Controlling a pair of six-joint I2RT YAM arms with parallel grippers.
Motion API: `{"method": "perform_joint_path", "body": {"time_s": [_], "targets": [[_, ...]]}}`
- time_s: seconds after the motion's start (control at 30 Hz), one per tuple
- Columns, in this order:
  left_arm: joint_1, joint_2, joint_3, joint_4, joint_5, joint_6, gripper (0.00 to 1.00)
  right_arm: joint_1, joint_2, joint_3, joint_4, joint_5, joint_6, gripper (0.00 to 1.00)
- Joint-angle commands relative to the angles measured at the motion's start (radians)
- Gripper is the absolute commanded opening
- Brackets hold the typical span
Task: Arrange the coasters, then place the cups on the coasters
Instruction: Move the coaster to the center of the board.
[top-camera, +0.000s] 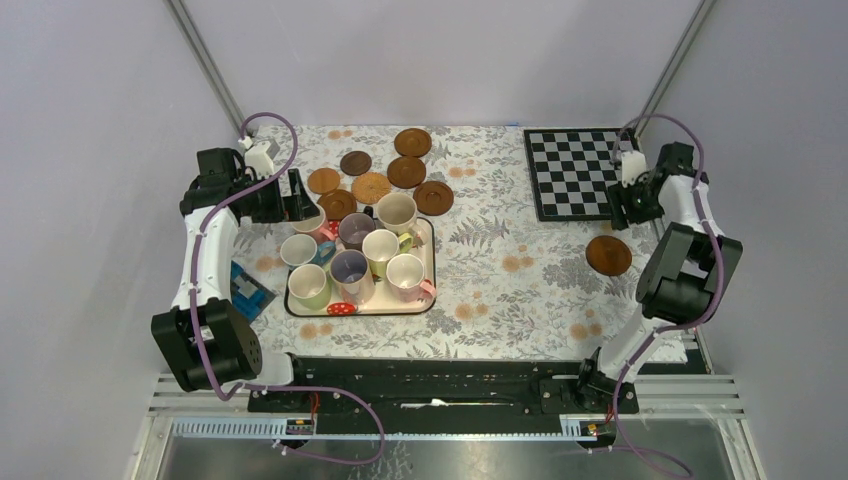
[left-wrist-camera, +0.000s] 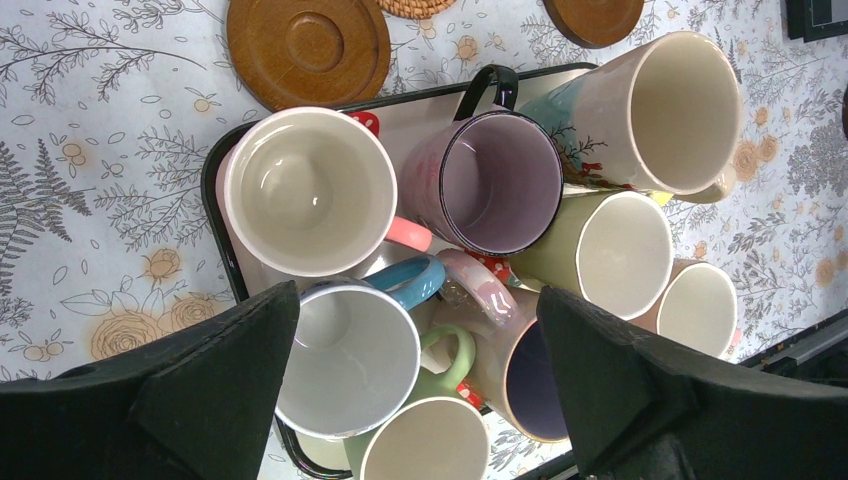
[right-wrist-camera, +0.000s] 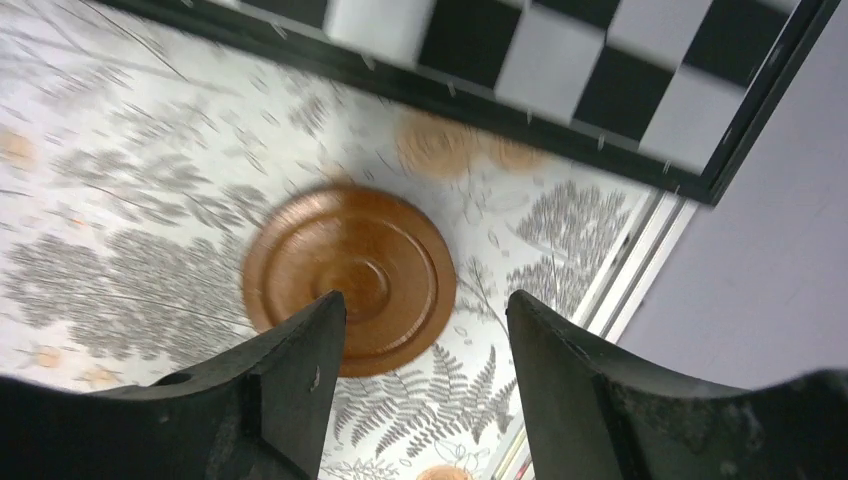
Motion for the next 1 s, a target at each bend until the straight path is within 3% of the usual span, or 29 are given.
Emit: {"method": "perform_joint_path", "body": {"time_s": [0.0, 0.13, 0.43, 0.7, 0.97], "targets": [[0.0, -0.014, -0.006, 0.031, 0.053, 0.021, 0.99, 0.115, -0.088, 0.1, -0.055, -0.091, 0.073, 0.68], [-0.001, -0.01, -0.002, 0.031, 0.064, 0.024, 0.99, 0.276, -0.06, 0.163, -0.001, -0.083, 0.192, 0.69], [0.0, -0.022, 0.003, 0.031, 0.078, 0.021, 0.99, 0.566, 0.174, 0.375, 0.086, -0.067, 0.39, 0.72], [-0.001, -0.028, -0.021, 0.032, 0.078, 0.041, 0.99, 0.715, 0.329, 0.498, 0.17, 0.017, 0.468, 0.84], [-0.001, -0.006, 0.01, 0.031, 0.067, 0.049, 0.99, 0.815, 0.524, 0.729, 0.177, 0.094, 0.54, 0.83]]}}
